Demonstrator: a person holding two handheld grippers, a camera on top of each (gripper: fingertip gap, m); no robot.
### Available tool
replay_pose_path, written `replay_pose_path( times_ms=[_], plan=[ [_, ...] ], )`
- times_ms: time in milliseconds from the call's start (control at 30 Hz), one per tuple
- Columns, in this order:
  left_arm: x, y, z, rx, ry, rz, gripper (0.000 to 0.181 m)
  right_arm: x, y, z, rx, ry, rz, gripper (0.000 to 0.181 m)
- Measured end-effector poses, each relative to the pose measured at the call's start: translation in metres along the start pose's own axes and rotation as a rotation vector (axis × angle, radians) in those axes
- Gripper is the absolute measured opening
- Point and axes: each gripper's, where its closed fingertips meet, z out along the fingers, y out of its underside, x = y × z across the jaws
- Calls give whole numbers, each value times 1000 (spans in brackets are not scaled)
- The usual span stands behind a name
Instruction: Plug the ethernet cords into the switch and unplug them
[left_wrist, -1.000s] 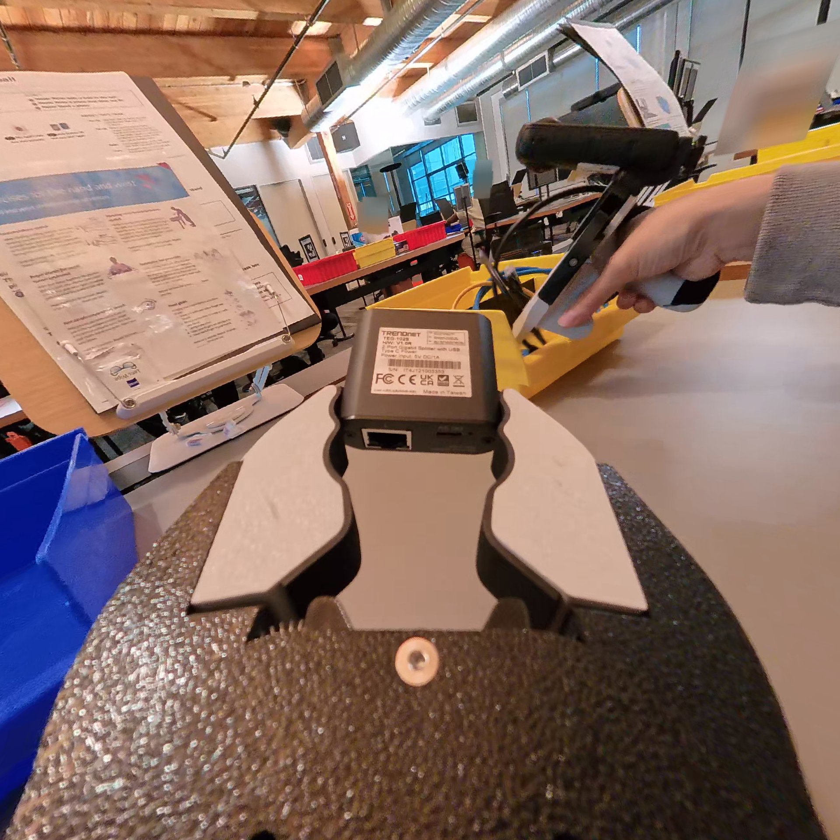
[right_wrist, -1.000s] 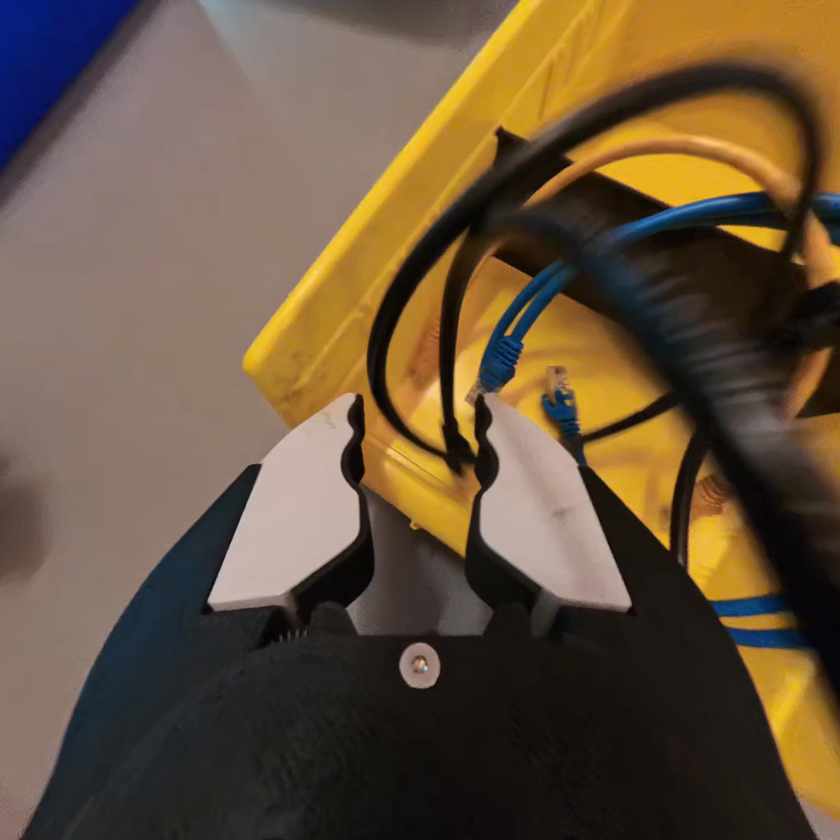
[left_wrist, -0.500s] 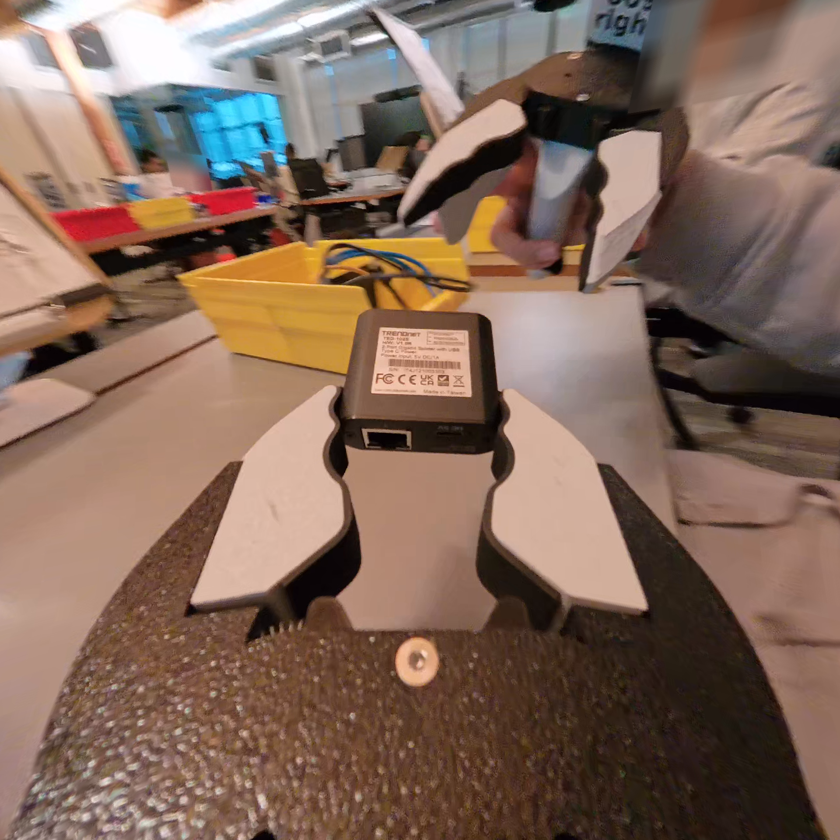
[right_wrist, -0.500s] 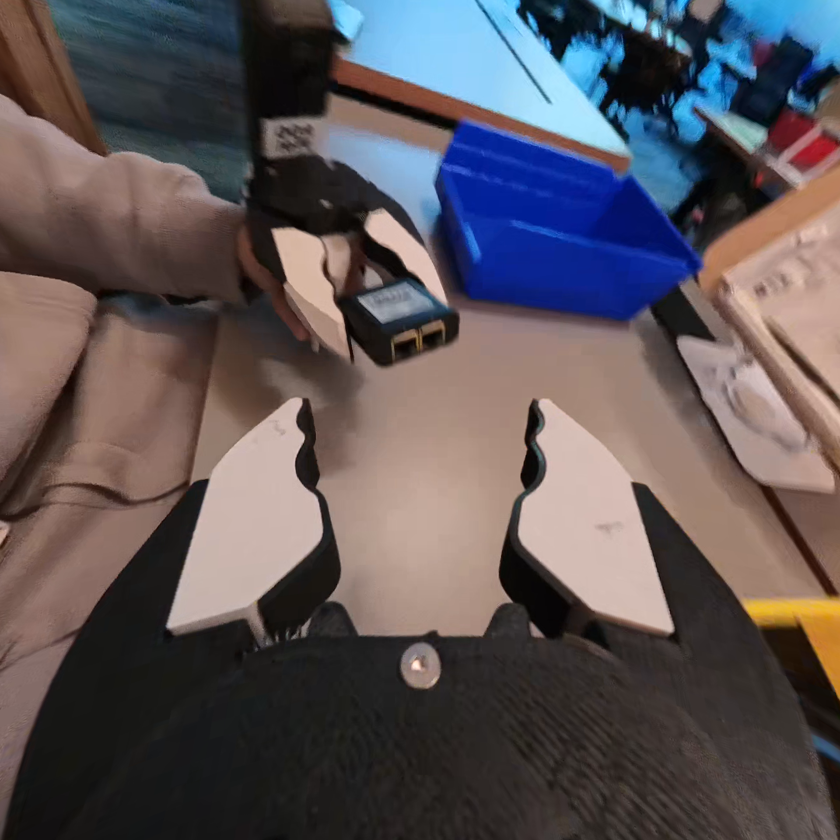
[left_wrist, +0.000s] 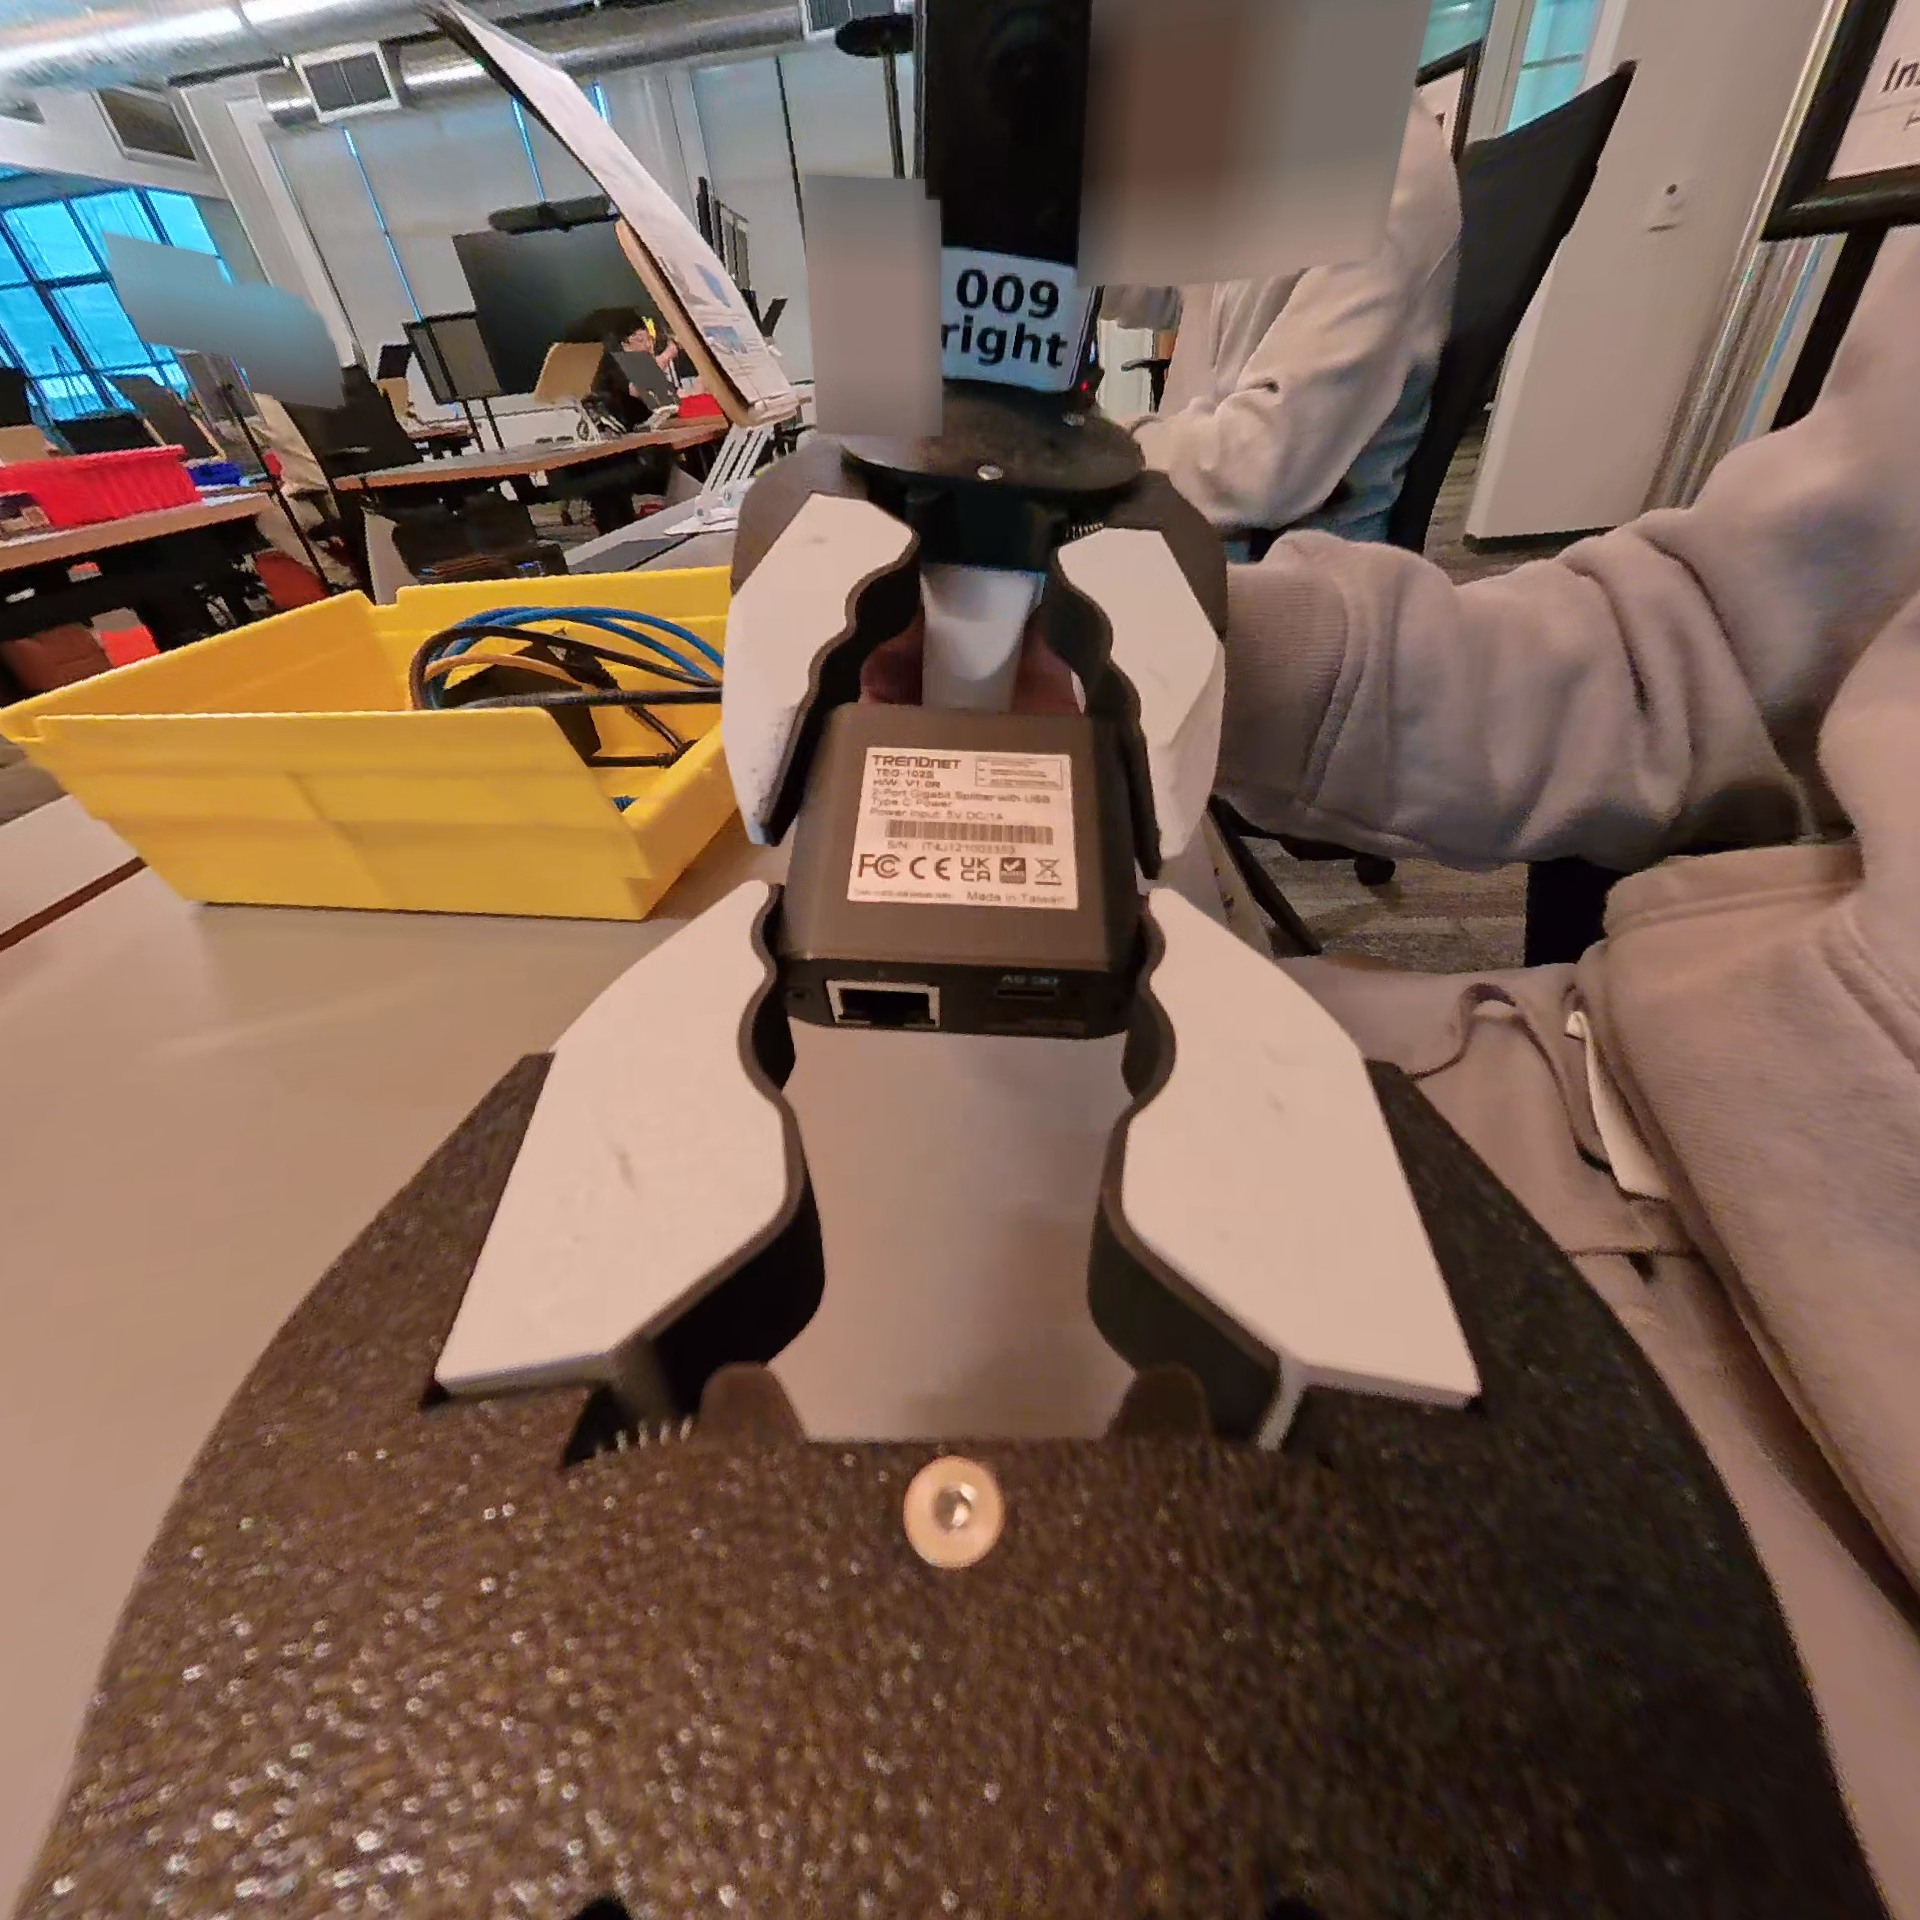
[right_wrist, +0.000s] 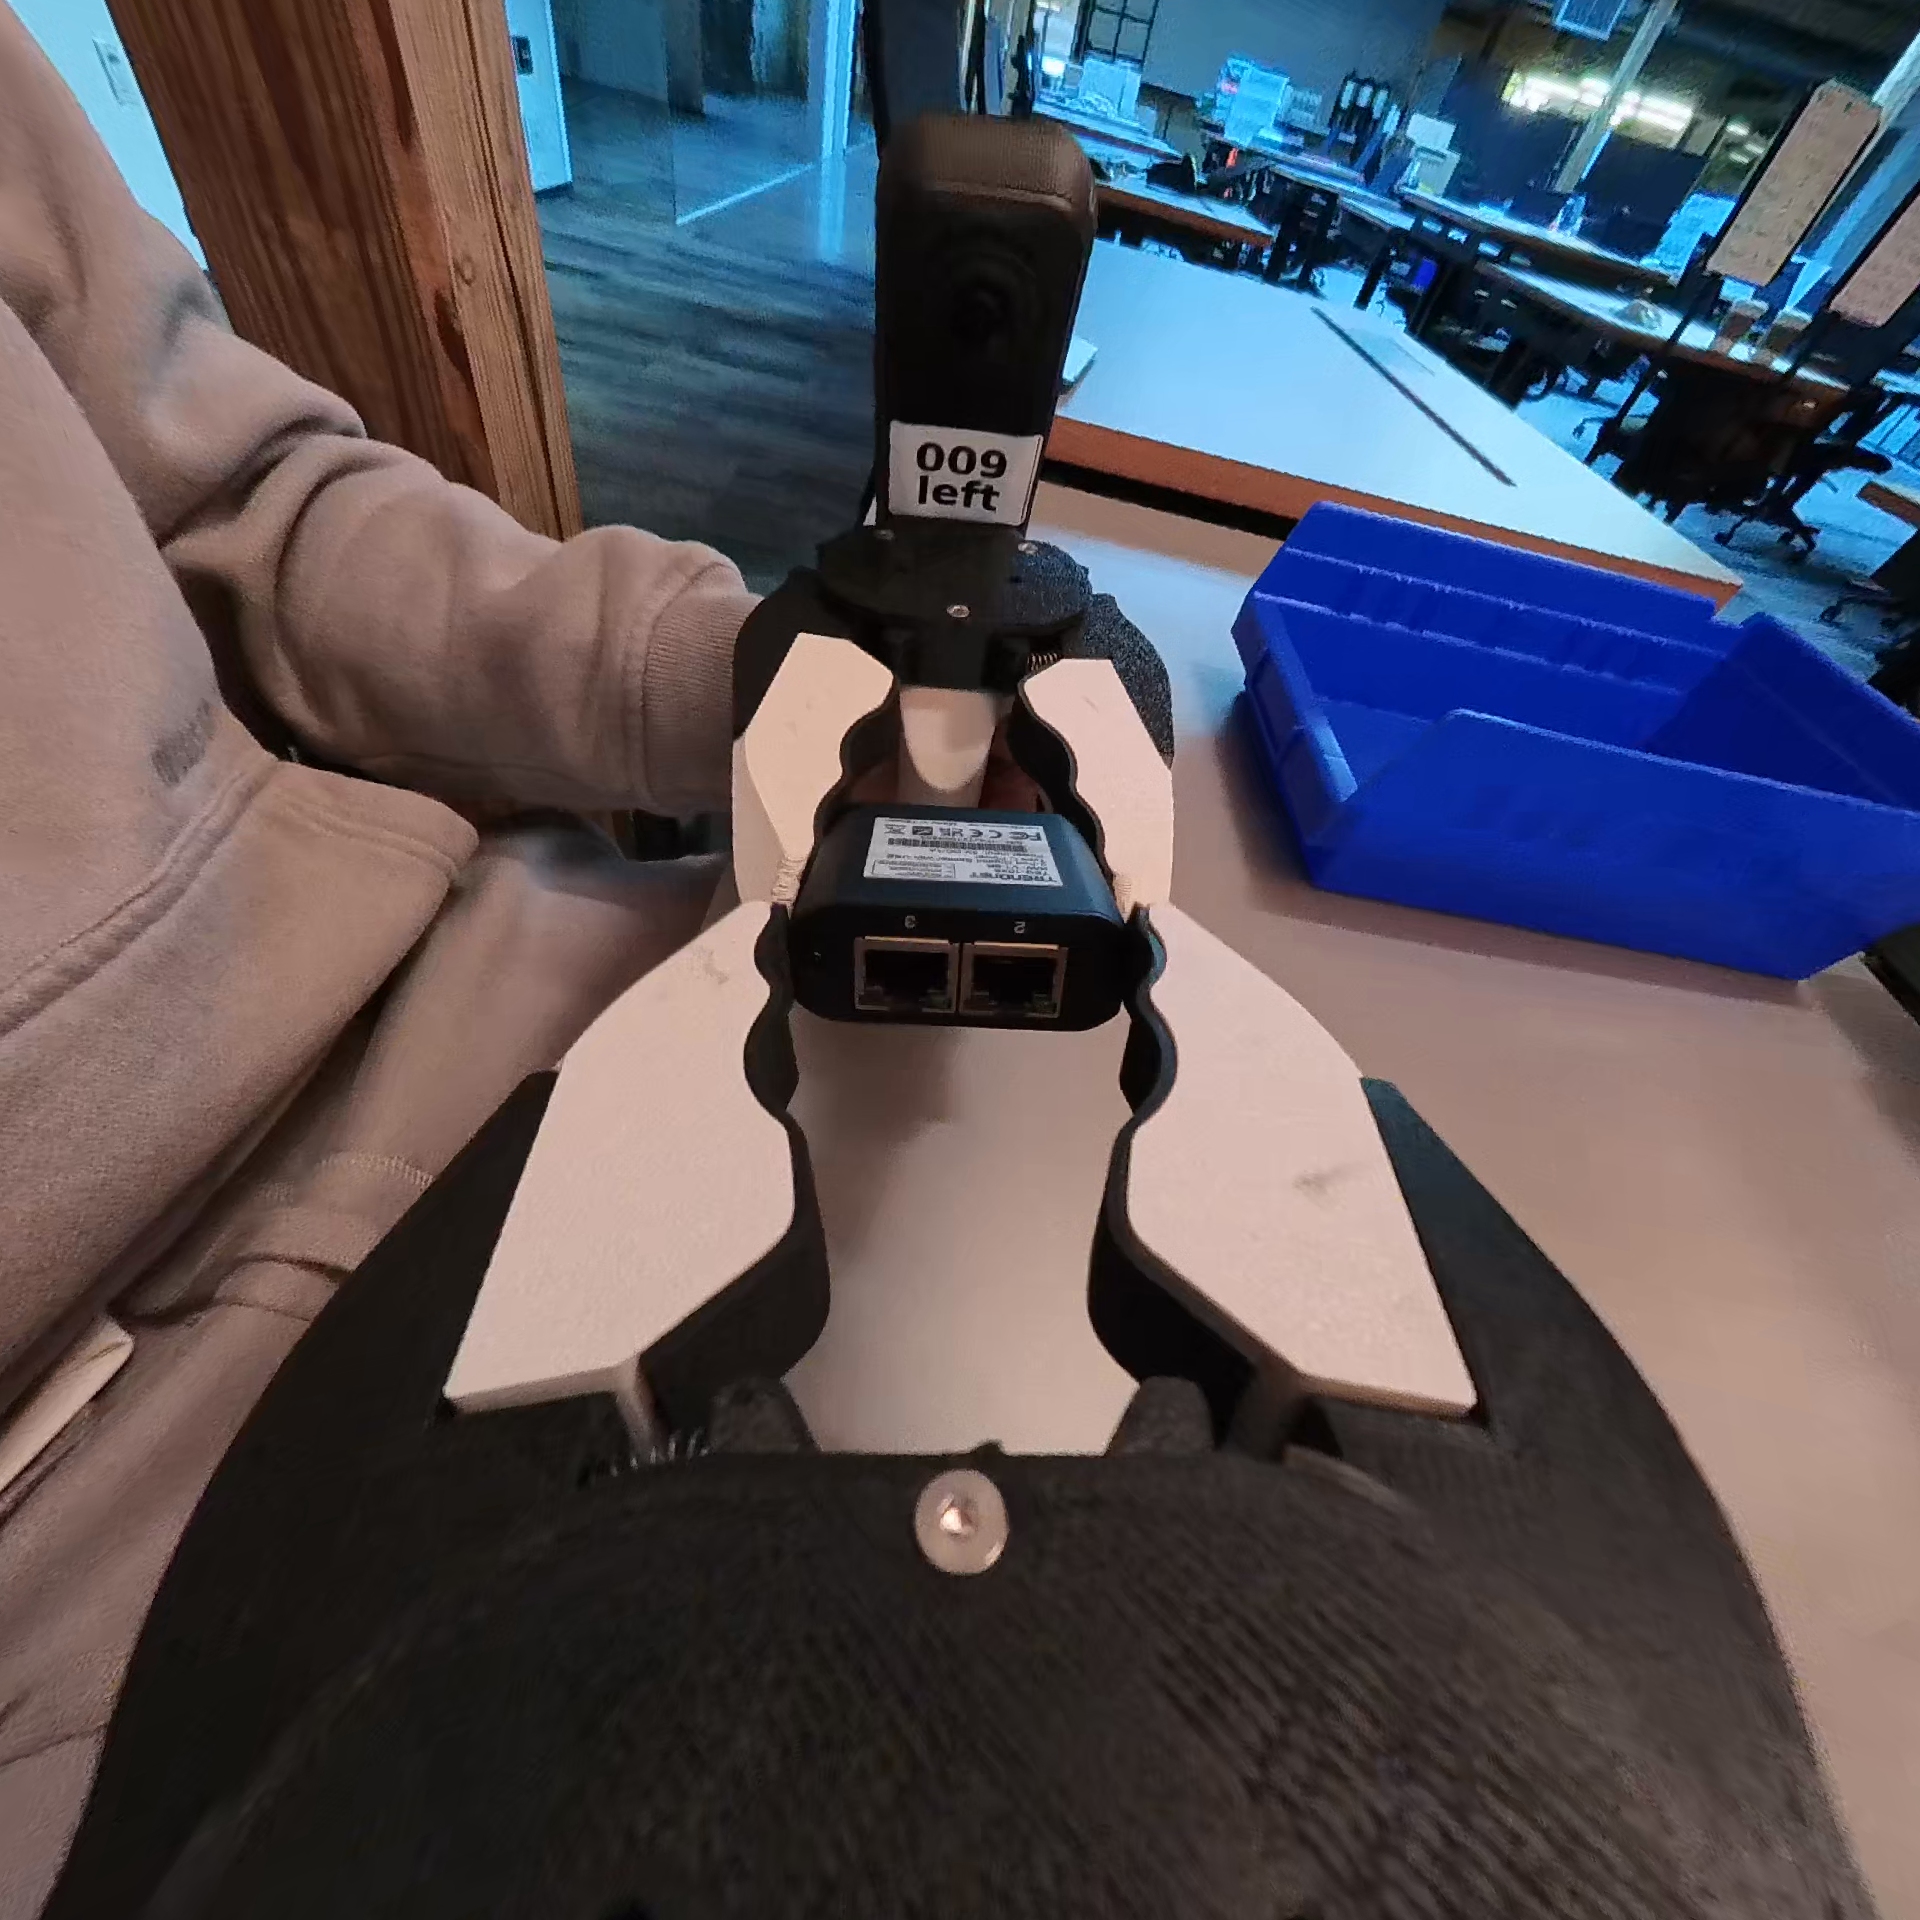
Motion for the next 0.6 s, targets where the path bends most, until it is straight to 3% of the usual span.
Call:
replay_pose_path(
  times_ms=[133, 167, 267, 367, 467, 600],
  plan=[
    [-7, 7, 1, -36, -67, 40, 67, 3, 9, 0, -63, 38, -27, 61],
    [-14, 5, 0, -26, -118, 51, 77, 10, 9, -3, -75, 82, -36, 61],
    [-27, -5, -6, 21, -207, 37, 85, 42, 1, -30, -87, 261, -27, 61],
    [-37, -5, -13, 20, -269, 22, 82, 124, -6, -105, -187, 712, -47, 61],
    [-44, -1, -14, 4, -299, 7, 79, 208, 5, -192, -363, 1064, 32, 61],
    [-46, 9, -9, -32, -300, 0, 76, 283, 51, -250, -514, 1208, 223, 61]
  ],
)
